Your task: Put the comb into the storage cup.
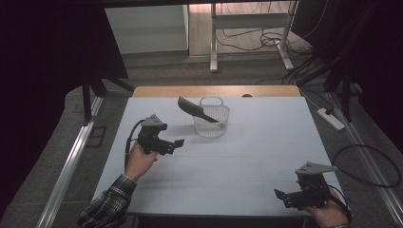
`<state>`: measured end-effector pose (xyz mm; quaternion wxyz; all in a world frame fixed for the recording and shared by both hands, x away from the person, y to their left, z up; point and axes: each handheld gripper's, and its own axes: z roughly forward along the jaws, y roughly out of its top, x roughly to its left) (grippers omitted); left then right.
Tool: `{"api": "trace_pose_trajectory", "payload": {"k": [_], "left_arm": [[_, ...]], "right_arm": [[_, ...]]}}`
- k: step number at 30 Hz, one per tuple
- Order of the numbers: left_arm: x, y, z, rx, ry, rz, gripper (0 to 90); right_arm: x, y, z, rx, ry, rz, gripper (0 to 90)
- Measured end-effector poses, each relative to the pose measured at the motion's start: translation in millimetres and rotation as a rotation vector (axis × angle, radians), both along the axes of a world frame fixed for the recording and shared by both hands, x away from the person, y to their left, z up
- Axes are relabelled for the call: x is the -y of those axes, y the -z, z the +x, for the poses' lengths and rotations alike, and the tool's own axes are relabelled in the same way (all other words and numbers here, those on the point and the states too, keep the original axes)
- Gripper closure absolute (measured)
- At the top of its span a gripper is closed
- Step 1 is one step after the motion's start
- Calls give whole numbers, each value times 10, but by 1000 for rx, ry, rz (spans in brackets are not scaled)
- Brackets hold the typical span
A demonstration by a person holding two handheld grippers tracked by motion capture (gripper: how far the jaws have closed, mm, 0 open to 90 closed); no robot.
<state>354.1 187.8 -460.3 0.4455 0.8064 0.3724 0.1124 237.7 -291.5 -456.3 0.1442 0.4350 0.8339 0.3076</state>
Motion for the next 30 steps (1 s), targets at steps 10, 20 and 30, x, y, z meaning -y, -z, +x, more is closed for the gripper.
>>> {"api": "trace_pose_trajectory", "payload": {"k": [10,20,30], "left_arm": [[-38,16,-89,0,1,10,0],[-78,20,-184,2,-3,15,0],[-124,41,-278,-4,-10,11,0]], "right_arm": [[-5,-3,-3,3,0,0,0],[-2,-5,-4,6,3,2,0],[4,-12,-15,19,5,9,0]]}}
